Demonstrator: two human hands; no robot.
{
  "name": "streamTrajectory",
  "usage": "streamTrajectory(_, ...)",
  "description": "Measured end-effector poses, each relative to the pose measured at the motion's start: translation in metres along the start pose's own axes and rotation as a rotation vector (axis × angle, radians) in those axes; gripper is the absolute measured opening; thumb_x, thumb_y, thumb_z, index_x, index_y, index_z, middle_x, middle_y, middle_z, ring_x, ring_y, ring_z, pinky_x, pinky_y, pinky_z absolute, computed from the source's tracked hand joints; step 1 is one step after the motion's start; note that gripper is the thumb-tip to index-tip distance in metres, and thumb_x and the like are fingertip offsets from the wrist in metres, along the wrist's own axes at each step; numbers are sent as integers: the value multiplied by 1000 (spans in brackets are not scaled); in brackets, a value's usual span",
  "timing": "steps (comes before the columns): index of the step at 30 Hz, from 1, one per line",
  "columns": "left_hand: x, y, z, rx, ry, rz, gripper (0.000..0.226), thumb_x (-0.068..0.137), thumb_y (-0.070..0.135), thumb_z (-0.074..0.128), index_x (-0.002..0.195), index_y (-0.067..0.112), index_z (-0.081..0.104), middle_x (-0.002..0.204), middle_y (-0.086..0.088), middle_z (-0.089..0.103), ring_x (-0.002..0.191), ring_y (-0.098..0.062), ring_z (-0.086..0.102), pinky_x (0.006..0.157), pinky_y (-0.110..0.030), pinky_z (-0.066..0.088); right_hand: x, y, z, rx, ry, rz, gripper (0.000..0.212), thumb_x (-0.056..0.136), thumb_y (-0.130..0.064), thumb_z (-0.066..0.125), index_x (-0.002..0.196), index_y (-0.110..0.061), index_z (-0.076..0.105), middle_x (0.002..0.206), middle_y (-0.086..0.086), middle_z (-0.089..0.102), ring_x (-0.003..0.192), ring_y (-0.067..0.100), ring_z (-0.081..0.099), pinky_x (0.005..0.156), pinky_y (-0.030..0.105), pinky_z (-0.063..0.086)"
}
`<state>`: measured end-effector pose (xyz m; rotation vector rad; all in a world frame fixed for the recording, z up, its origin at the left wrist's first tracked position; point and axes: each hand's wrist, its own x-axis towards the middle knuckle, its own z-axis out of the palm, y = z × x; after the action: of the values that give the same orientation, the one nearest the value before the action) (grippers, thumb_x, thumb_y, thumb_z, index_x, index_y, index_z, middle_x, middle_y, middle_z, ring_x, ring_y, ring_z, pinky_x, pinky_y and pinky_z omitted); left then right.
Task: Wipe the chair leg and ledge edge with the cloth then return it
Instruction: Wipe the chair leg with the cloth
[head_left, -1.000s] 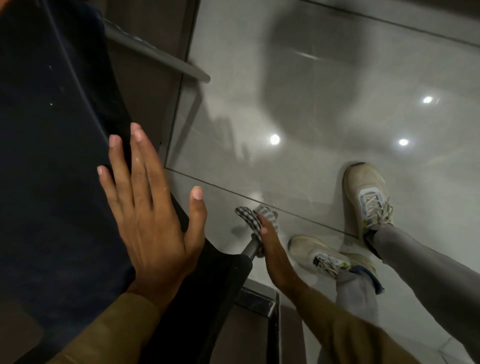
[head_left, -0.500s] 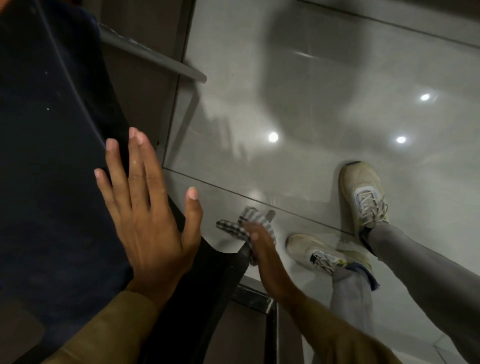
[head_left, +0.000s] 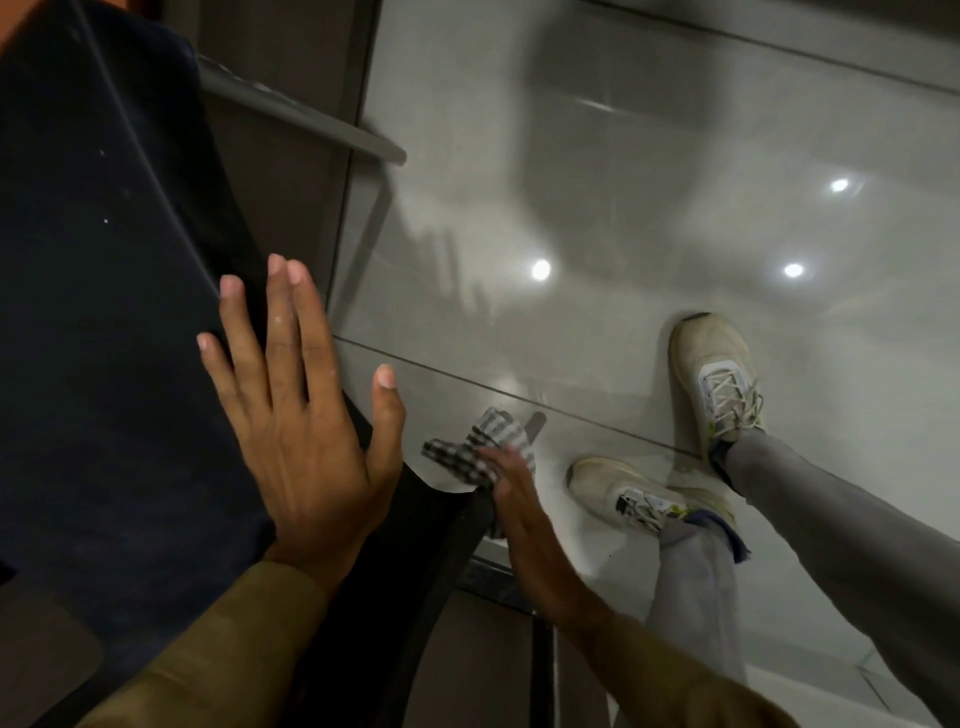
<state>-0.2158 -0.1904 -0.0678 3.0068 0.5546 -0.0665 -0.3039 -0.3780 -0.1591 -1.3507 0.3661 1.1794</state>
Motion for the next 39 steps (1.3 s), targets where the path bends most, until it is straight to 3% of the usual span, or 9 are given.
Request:
streamTrajectory(4, -2, 0, 0, 3, -15, 5, 73, 112, 40, 35, 172, 0, 20, 181, -19, 27, 169, -48, 17, 139, -59, 5, 72, 23, -31, 14, 74, 211, 46, 118, -32, 29, 158, -14, 44, 164, 12, 46, 147, 22, 51, 122, 28, 44)
streamTrajectory(8, -1, 3, -4, -15, -30, -8, 73, 111, 36, 36, 170, -4, 22, 179, -21, 29, 168, -52, 16, 137, -66, 7, 103, 23, -46, -28, 27, 326, 47, 117, -32, 32, 149, -4, 53, 155, 21, 54, 147, 35, 51, 130, 52, 34)
streamTrajectory(12, 1, 6, -7, 10, -39, -20, 71, 112, 36, 33, 170, -4, 24, 179, -21, 29, 167, -52, 16, 137, -67, 9, 59, -3, -35, 11, -6, 220, 61, 110, -49, 35, 148, -5, 54, 141, 16, 62, 122, 16, 61, 108, 19, 49)
streamTrajectory(17, 1, 4, -4, 20, -52, -11, 71, 113, 39, 33, 171, 0, 22, 180, -20, 28, 168, -52, 15, 137, -68, 9, -12, -10, -11, -31, -108, 9, 59, 93, -88, 29, 148, -72, 41, 165, -48, 27, 159, -22, 14, 129, 9, 12)
streamTrajectory(19, -1, 2, -2, 25, -46, -3, 71, 113, 39, 33, 172, 0, 21, 180, -20, 27, 168, -52, 15, 137, -69, 9, 1, 0, -19, -85, -127, 7, 50, 95, -86, 25, 144, -80, 30, 165, -51, 19, 164, -14, 9, 133, 15, 10)
streamTrajectory(25, -2, -6, 5, 21, -4, 37, 71, 117, 41, 29, 170, -5, 24, 179, -25, 29, 167, -53, 17, 137, -69, 10, 97, 49, -62, -8, -93, 199, 54, 117, -34, 30, 168, -18, 26, 176, 6, 29, 152, 11, 38, 129, 29, 29)
streamTrajectory(30, -1, -2, 3, 28, -3, -2, 72, 115, 43, 29, 172, -1, 20, 180, -27, 24, 168, -51, 17, 138, -62, 6, 68, 26, -43, 81, -32, 202, 52, 117, -41, 28, 168, -31, 27, 178, -2, 28, 161, 15, 33, 127, 26, 38)
streamTrajectory(34, 0, -3, 3, 48, -5, 12, 73, 116, 46, 28, 173, 1, 18, 180, -26, 24, 168, -51, 17, 138, -61, 5, -3, 9, -9, 72, -50, 42, 69, 99, -79, 36, 163, -53, 33, 175, -32, 24, 164, -13, 12, 133, 12, 13)
streamTrajectory(39, -3, -7, 4, 24, -11, 13, 74, 115, 46, 28, 175, 5, 14, 182, -22, 21, 170, -46, 13, 139, -55, 1, 55, 28, -28, 72, 30, 132, 60, 113, -49, 30, 168, -24, 32, 177, -5, 33, 165, 15, 30, 136, 38, 25)
